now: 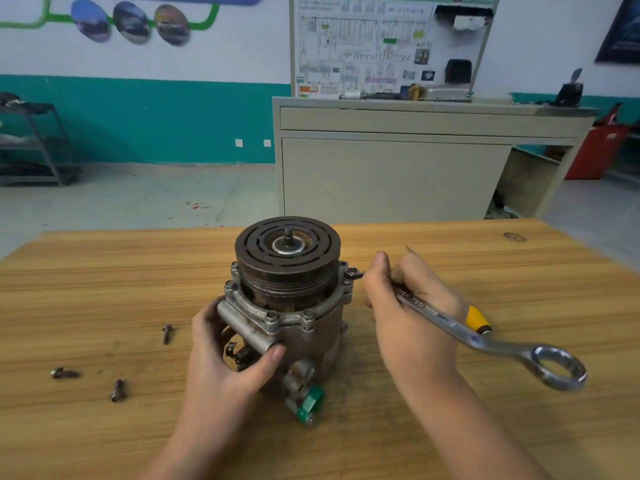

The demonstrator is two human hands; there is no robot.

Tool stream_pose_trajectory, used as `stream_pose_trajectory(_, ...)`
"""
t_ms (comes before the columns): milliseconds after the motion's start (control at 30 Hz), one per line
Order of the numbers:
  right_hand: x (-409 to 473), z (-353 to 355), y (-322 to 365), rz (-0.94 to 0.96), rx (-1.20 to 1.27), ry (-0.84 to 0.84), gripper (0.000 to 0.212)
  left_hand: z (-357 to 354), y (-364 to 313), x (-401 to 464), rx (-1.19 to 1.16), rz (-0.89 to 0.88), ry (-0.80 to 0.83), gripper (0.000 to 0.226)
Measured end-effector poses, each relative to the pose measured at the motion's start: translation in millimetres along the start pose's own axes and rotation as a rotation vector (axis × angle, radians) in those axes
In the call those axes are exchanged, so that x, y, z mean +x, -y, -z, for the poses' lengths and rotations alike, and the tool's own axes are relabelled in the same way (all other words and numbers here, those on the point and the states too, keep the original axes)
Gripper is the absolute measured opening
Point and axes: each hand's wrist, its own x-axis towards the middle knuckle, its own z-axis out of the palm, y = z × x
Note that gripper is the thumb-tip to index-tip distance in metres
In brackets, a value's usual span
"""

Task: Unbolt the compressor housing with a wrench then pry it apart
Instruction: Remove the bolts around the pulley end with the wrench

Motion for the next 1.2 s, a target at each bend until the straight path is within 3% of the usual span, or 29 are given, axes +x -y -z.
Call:
stream_pose_trajectory(333,-1,-5,5,0.124,-0.142,0.026,0.038,-1,1,0,-0.025,-0.035,-0.023,0.08)
stream_pose_trajectory(667,2,-4,-3,-0.24,0.021,-0.069,0.042,0,1,0,-0.025,-0.023,-0.018,0.084)
stream_pose_trajectory(733,-1,-2,-1,-0.164,0.003,-0.031,0.044,1,2,0,-0.019,-0.014,-0.015,0.086)
stream_pose_trajectory(833,-10,-8,5,0.142,-0.198,0.174,0.036,0,3,1,-0.023,-0.019,-0.023,0.092)
stream_pose_trajectory(900,-15,-9,1,0.238,-0.26,0.206,0.037,0,4,1,-0.014,-0.02,-0.021,0.095)
stream_pose_trajectory(967,-16,-4,-7,0.097,-0.124,0.155,0.039,0,4,1,-0.011,-0.016,-0.019,0.088)
stream_pose_trajectory(1100,5,12,-35,-0.542,0.423,0.052,0.04,-1,3,1,-0.025,-0.015,-0.025,0.082)
stream_pose_trajectory(1200,37,11,-59,-0.967,0.906,0.248,0.034,-2,2,1,-0.041,-0.016,-0.033,0.08)
